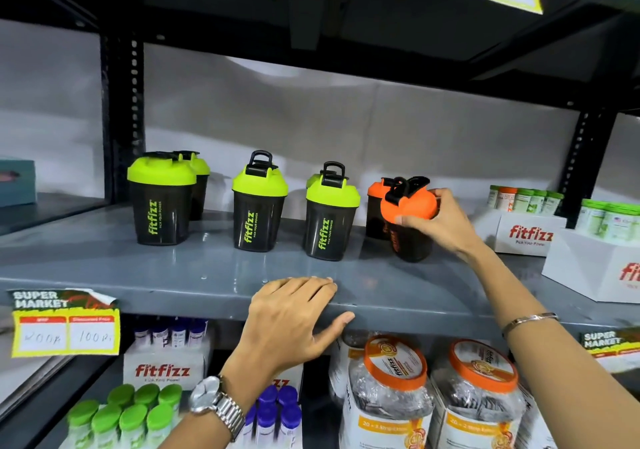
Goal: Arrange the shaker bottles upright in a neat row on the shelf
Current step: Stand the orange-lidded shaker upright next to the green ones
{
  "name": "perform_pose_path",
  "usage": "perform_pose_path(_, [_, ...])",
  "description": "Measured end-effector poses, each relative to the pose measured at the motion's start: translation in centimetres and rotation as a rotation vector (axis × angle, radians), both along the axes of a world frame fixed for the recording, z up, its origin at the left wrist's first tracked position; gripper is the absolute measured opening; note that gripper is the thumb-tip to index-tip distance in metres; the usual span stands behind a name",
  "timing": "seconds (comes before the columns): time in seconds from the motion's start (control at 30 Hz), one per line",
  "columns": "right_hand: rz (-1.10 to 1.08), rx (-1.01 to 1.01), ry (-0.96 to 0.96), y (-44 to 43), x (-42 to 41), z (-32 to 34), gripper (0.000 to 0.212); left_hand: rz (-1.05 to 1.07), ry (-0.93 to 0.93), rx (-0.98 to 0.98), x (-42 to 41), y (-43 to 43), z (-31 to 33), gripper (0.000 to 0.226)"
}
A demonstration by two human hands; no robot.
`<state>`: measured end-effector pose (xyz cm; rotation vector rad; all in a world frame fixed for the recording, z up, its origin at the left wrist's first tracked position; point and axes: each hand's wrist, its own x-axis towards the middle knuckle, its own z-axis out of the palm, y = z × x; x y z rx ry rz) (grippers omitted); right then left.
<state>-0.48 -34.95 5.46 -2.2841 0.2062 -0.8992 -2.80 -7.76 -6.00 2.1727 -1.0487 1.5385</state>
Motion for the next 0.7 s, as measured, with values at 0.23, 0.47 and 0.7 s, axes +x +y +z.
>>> perform_pose_path(0.23, [0.189, 0.325, 0.092, 1.3, 0.3, 0.3, 0.064, -0.007, 0.017, 0.017, -0.2, 0.0, 0.1, 0.039])
perform_pose_path(0.47, [0.198, 0.367, 0.123, 1.0, 0.3, 0.0, 0.077, -0.021, 0.021, 0.022, 0.0, 0.1, 0.1, 0.039])
perform_pose_path(0.7, [0.041, 0.242, 0.154, 2.0, 1.1, -2.7, 0.109, -0.034, 0.03, 0.01, -0.1, 0.1, 0.1, 0.038])
